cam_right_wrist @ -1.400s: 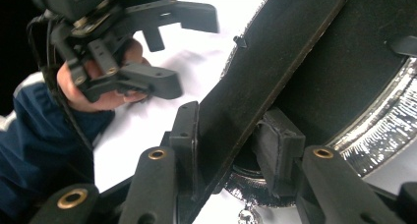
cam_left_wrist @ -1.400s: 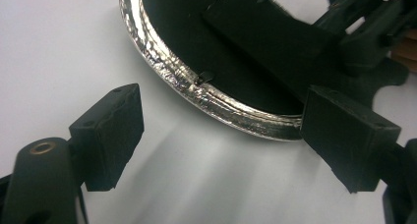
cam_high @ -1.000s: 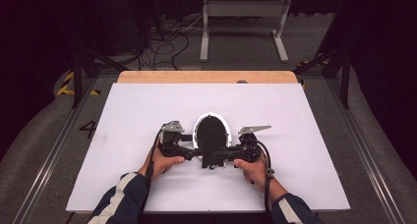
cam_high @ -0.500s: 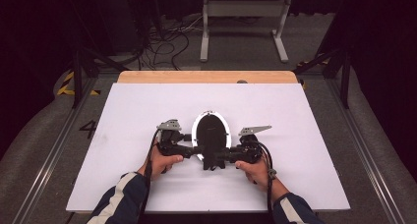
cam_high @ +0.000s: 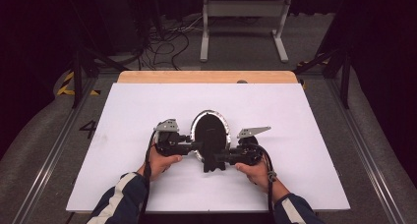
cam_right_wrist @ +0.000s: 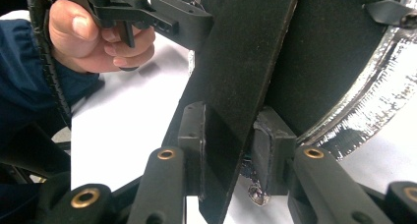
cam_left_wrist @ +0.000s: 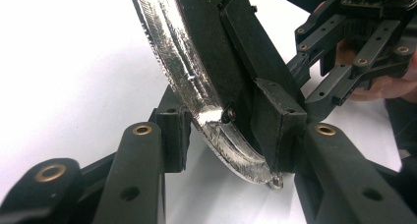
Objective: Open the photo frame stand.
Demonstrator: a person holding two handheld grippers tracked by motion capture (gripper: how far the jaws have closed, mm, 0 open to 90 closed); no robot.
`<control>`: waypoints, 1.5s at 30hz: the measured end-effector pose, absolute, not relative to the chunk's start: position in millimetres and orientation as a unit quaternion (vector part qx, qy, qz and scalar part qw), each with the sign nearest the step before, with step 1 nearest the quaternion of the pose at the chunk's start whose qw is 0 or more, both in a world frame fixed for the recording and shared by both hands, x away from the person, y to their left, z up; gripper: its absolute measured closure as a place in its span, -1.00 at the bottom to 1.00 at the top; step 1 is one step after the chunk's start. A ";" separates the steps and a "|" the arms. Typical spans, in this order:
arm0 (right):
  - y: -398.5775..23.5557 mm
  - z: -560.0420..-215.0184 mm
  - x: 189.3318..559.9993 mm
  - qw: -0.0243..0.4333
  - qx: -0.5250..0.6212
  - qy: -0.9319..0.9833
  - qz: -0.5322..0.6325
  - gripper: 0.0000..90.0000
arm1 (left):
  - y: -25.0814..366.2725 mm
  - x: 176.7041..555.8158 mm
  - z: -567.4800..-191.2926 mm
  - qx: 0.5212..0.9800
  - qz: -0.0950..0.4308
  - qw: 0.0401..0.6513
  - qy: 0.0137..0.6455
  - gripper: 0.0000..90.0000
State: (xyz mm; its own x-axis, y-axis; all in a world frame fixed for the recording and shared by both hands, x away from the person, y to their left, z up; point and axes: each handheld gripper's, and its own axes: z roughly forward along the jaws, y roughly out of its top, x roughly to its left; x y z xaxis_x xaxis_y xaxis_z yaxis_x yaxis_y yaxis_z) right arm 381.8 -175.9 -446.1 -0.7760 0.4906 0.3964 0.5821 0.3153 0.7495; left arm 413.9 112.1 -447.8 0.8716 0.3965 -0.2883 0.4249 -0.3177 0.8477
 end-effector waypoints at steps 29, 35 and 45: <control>-178.1 -428.9 376.4 0.007 -0.329 -0.805 -0.494 0.59 | 91.2 397.7 -428.2 0.820 0.193 0.502 0.198 0.39; -177.0 -427.1 373.7 -0.005 -0.322 -0.811 -0.489 0.58 | 87.2 393.5 -428.4 0.814 0.228 0.494 0.203 0.44; -181.6 -432.4 373.0 -0.003 -0.314 -0.818 -0.483 0.66 | 85.8 393.1 -435.7 0.832 0.195 0.484 0.189 0.42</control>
